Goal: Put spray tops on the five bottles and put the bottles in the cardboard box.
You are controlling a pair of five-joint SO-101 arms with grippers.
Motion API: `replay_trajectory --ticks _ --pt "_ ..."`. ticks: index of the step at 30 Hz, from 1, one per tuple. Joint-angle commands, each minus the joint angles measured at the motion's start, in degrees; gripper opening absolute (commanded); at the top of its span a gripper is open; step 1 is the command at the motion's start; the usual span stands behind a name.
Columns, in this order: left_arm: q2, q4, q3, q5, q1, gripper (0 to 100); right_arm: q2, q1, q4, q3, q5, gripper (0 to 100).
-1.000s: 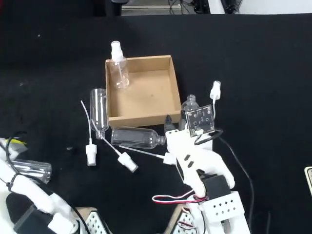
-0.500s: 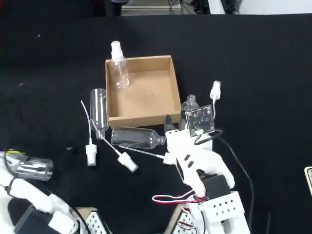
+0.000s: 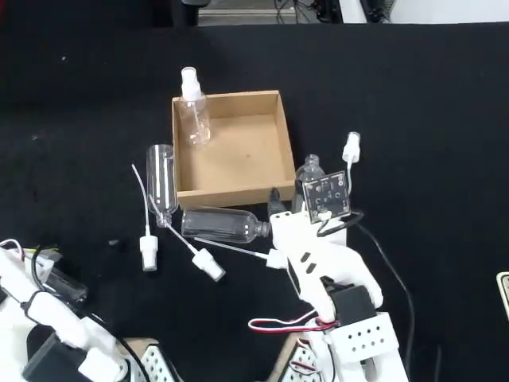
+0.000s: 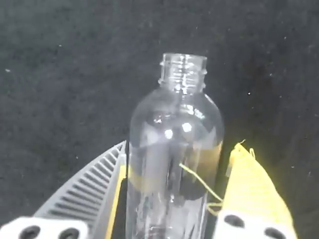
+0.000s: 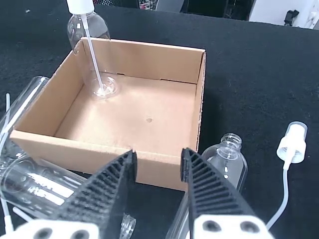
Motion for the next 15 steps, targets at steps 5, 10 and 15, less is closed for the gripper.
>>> replay_trajectory --ticks 5,10,15 --pt "-1.05 2.29 -2.33 -12.57 0.31 5 -1.71 0.62 1.76 -3.12 0.44 13.2" --pt "-1.14 6.68 -8.22 -23.65 -1.10 3 -1.63 -1.67 12.22 -12.79 1.05 13.1" --pt "-1.14 9.14 -10.77 -33.23 -2.59 3 0.66 -16.88 19.08 -18.51 14.33 13.1"
